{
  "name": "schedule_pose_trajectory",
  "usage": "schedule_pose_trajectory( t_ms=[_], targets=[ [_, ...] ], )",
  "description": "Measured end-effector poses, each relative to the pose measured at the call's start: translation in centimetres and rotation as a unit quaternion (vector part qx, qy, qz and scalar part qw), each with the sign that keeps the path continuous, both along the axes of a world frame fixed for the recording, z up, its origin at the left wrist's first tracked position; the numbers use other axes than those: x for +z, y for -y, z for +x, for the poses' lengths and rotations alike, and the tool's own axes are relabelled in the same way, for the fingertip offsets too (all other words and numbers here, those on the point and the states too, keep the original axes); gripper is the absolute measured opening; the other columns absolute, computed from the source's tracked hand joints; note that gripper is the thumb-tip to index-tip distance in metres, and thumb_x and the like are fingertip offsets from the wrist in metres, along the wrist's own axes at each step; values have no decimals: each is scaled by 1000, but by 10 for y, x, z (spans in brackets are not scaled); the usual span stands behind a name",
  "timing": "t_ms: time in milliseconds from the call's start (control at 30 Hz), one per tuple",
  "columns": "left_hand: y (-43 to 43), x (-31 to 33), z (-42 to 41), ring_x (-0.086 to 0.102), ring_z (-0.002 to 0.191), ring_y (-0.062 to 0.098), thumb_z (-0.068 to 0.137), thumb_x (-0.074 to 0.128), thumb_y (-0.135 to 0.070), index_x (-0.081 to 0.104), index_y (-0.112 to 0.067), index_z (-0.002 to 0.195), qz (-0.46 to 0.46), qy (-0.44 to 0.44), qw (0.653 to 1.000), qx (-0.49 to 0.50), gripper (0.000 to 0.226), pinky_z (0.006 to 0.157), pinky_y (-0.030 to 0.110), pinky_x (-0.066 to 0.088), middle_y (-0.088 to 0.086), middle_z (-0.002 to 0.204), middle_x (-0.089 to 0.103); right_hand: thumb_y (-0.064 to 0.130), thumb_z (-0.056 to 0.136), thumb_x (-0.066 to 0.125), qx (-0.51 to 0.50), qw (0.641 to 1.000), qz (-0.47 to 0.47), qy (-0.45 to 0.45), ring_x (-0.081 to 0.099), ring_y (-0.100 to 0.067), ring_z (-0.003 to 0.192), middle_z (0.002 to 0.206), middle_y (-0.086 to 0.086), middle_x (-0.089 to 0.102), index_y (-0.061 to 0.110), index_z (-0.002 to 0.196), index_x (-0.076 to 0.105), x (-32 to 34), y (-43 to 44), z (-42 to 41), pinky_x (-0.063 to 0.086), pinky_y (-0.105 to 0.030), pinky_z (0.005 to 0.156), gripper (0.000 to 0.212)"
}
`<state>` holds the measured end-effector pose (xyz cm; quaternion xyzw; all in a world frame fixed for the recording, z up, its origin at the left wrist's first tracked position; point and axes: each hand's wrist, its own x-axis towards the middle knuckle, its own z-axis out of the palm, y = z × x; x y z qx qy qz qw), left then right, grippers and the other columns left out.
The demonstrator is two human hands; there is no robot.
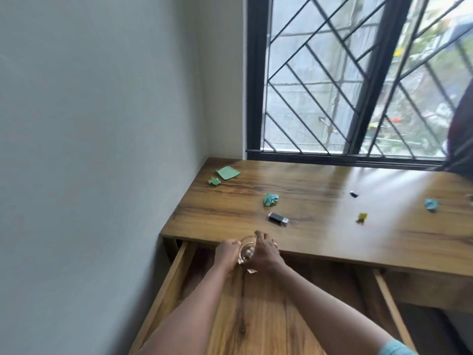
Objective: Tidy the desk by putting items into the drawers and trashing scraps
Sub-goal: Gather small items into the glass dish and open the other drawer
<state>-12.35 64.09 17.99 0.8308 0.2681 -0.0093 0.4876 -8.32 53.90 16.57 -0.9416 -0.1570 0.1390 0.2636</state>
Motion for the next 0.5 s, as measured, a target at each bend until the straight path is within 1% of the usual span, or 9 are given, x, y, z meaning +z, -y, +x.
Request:
schedule_pose_trajectory(
  t_ms=[33, 67, 100, 133, 233, 300, 367, 433, 500],
  targets=[
    [6, -2, -11, 60, 108, 29, 96, 45, -15, 69, 0, 88, 3, -6, 1000, -14, 29, 71, 26, 35, 24, 111, 64, 37, 64, 80, -8, 1000, 0, -4, 37, -33, 128, 137, -14, 34, 12, 142, 21, -1, 10, -15, 37, -41, 106, 100],
    [11, -6, -20, 62, 95, 29, 94, 46, -14, 63, -7, 67, -1, -8, 1000, -21, 33, 65, 27, 32, 26, 100, 65, 38, 63, 80, -13, 1000, 1, -6, 38, -32, 128, 136, -13, 35, 13, 141, 23, -3, 19, -26, 38, -40, 105, 99],
    [18, -10, -32, 59, 82, 25, 92, 47, -14, 53, -10, 56, -11, -11, 1000, -26, 37, 60, 28, 31, 26, 90, 65, 38, 62, 80, -18, 1000, 1, -7, 38, -31, 127, 135, -11, 35, 14, 140, 24, -5, 29, -41, 38, -39, 104, 99],
    [24, -16, -42, 55, 76, 22, 90, 49, -14, 49, -10, 51, -23, -11, 999, -28, 39, 56, 28, 33, 23, 80, 64, 39, 62, 80, -23, 1000, 0, -6, 37, -30, 128, 135, -10, 35, 14, 140, 24, -7, 38, -54, 38, -39, 103, 100],
    [43, -44, -64, 53, 69, 21, 75, 52, -23, 55, -11, 47, -71, -13, 997, -33, 31, 64, 30, 46, 10, 62, 57, 37, 60, 82, -38, 999, -10, -14, 34, -29, 129, 137, -9, 33, 13, 143, 21, -14, 65, -91, 37, -38, 105, 105],
    [56, -74, -74, 48, 67, 21, 61, 48, -28, 56, -15, 42, -115, -23, 992, -43, 24, 65, 31, 41, 7, 58, 52, 36, 60, 82, -51, 998, -15, -22, 32, -29, 129, 137, -9, 33, 12, 144, 20, -22, 85, -116, 36, -36, 106, 107],
    [73, -99, -89, 47, 66, 19, 54, 51, -31, 61, -17, 45, -148, -46, 986, -60, 19, 64, 32, 37, 4, 59, 52, 36, 60, 82, -64, 997, -21, -30, 33, -29, 127, 137, -9, 33, 12, 144, 19, -31, 103, -139, 36, -35, 106, 108],
    [93, -106, -107, 49, 67, 18, 62, 55, -28, 64, -18, 47, -167, -63, 981, -76, 20, 65, 31, 37, 2, 59, 55, 35, 60, 82, -76, 996, -32, -40, 34, -30, 128, 138, -10, 34, 11, 145, 19, -39, 121, -160, 36, -36, 106, 108],
    [117, -97, -130, 51, 71, 18, 79, 51, -21, 63, -16, 46, -175, -62, 980, -72, 35, 68, 30, 39, 0, 58, 54, 34, 61, 82, -85, 994, -48, -51, 33, -32, 130, 140, -12, 35, 11, 147, 17, -45, 137, -179, 35, -36, 107, 110]
  ],
)
